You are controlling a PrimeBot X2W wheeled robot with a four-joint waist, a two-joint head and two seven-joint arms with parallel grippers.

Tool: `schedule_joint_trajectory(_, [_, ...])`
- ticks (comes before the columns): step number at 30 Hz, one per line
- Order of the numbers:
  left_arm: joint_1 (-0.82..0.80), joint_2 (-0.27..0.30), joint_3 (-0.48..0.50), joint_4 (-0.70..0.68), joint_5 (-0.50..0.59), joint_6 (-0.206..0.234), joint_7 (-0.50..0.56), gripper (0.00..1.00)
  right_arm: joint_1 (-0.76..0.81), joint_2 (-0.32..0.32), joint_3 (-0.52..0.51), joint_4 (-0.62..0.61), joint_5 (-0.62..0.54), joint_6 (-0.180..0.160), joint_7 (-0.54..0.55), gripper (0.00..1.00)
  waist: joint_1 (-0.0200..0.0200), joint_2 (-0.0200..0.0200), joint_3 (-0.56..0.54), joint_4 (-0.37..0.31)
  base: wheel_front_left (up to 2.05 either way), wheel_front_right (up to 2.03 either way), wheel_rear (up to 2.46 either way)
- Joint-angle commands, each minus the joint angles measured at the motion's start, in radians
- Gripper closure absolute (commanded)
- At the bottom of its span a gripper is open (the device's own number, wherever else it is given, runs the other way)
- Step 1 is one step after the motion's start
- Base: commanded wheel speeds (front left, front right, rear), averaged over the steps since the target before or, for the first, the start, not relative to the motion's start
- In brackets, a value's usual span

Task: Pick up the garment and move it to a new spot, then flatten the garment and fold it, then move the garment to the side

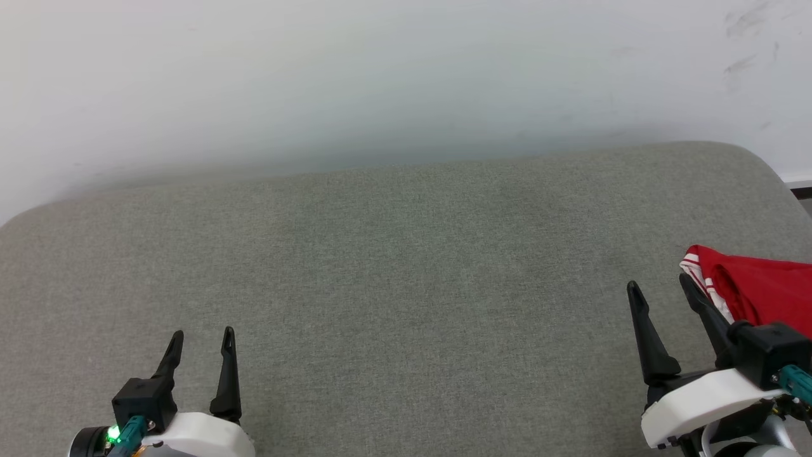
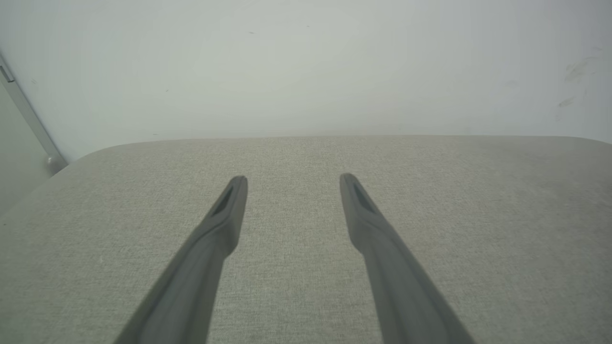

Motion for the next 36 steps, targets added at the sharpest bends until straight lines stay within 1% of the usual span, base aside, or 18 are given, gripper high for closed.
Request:
schedule_joint_trajectory(1, [-0.002,-0.003,0.003,0.002,0.007,-0.002,-0.007,0.0,-0.009,-0.001,0.002,0.004,-0.004,0.0,-0.005,0.0,0.0001,-0.0001,0.0,0.0,0.0,0.0,0.0])
schedule_joint_trajectory(7, [-0.009,-0.006,0.011,0.008,0.013,-0.005,-0.007,0.0,-0.022,-0.006,0.005,0.014,0.001,0.0,-0.012,0.0,0.0001,-0.0001,-0.002,0.0,0.0,0.0,0.0])
schedule_joint_trajectory(8, [-0.001,-0.006,0.008,0.007,0.009,-0.001,0.0,1.0,-0.005,-0.002,0.004,0.013,0.002,0.0,-0.008,1.0,0.0001,-0.0001,-0.002,0.0,0.0,0.0,0.0])
schedule_joint_trajectory(12, [0.009,-0.025,0.002,0.033,-0.005,-0.004,0.007,1.0,0.012,0.002,0.007,0.044,0.016,0.0,-0.008,1.0,0.0001,-0.0001,-0.003,0.0,0.0,0.0,0.0])
schedule_joint_trajectory(24, [-0.012,-0.064,0.057,0.039,-0.199,-0.051,0.066,1.0,-0.013,0.004,-0.008,0.093,0.261,0.0,0.001,1.0,0.0001,-0.0001,-0.002,0.008,0.0,0.0,0.0])
schedule_joint_trajectory(36, [-0.03,-0.098,0.104,0.043,-0.365,-0.093,0.118,1.0,-0.036,0.007,-0.022,0.137,0.47,0.0,0.009,1.0,0.0001,-0.0001,-0.002,0.016,0.0,0.0,0.0])
